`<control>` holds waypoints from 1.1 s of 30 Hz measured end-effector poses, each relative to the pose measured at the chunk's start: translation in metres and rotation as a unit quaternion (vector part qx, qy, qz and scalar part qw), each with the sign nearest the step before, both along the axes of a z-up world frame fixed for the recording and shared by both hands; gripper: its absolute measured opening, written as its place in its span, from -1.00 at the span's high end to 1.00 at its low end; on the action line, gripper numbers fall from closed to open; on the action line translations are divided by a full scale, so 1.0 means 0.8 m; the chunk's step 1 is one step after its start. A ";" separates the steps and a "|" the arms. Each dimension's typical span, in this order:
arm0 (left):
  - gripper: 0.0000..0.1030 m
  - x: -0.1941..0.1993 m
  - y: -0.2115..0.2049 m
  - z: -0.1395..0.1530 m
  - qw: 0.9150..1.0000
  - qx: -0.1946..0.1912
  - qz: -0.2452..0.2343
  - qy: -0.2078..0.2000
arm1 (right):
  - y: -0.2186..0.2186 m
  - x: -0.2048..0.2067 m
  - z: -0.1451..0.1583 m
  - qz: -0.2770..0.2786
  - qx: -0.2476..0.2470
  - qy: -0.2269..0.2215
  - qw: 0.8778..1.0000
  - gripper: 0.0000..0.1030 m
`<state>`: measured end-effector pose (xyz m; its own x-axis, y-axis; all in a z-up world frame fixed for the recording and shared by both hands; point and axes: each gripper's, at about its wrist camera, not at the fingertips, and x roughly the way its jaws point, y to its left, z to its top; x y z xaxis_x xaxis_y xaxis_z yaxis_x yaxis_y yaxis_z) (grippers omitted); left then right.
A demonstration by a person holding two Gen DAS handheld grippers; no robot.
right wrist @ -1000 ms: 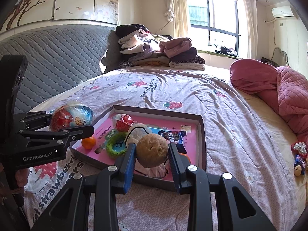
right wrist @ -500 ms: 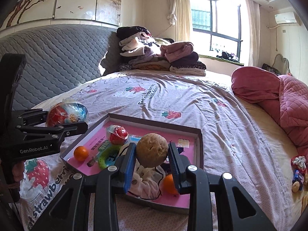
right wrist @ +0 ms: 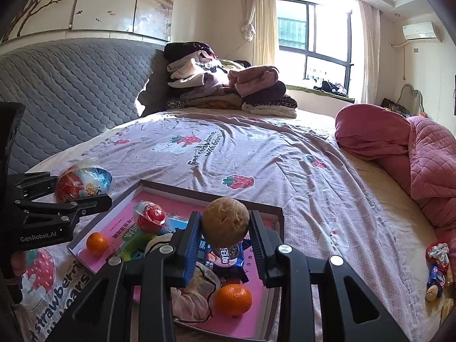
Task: Organize objects
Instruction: 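Lift and carry the red-candy bag over the tray with the left tool while the right tool carries the bun, then lower the red-candy bag into the tray with the left tool while the right tool lowers the bun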
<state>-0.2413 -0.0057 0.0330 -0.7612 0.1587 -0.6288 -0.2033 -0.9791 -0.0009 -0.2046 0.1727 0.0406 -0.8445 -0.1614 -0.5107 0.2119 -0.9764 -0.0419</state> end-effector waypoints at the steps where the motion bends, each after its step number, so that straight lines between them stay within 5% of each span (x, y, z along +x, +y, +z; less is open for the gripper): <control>1: 0.00 -0.002 0.000 -0.001 1.000 0.000 0.000 -0.001 | 0.001 -0.003 -0.001 -0.001 0.001 -0.002 1.000 0.34; 33: 0.00 -0.026 0.035 -0.074 0.997 -0.038 -0.027 -0.056 | -0.001 -0.064 -0.081 0.012 0.010 -0.089 0.996 0.34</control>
